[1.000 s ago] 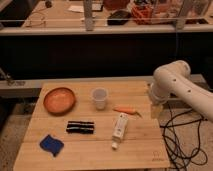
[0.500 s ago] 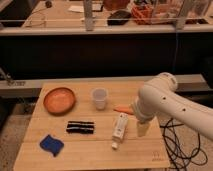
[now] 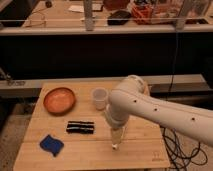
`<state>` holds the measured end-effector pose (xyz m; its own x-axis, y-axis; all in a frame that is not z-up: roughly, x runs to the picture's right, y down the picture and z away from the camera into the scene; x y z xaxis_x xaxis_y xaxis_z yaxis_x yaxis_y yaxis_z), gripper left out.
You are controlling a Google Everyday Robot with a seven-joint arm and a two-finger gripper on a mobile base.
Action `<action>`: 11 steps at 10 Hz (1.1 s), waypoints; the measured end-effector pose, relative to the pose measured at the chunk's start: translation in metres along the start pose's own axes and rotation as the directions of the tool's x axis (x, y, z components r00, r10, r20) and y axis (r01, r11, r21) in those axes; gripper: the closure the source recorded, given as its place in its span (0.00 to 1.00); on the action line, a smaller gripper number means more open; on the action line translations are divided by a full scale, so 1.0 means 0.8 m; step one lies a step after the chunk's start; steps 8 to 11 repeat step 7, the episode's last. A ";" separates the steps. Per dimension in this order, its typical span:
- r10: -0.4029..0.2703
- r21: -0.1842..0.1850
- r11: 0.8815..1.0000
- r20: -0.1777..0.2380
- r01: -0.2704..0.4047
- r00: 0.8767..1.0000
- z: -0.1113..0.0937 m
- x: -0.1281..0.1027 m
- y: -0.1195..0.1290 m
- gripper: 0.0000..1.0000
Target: Move the arm in a circular motion
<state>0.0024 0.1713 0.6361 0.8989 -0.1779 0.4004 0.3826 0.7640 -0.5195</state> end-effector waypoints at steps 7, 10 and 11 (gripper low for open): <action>-0.087 0.010 0.996 -0.033 0.087 0.996 0.051 -0.038 -0.174 0.20; -0.087 0.010 0.996 -0.033 0.087 0.996 0.051 -0.038 -0.174 0.20; -0.087 0.010 0.996 -0.033 0.087 0.996 0.051 -0.038 -0.174 0.20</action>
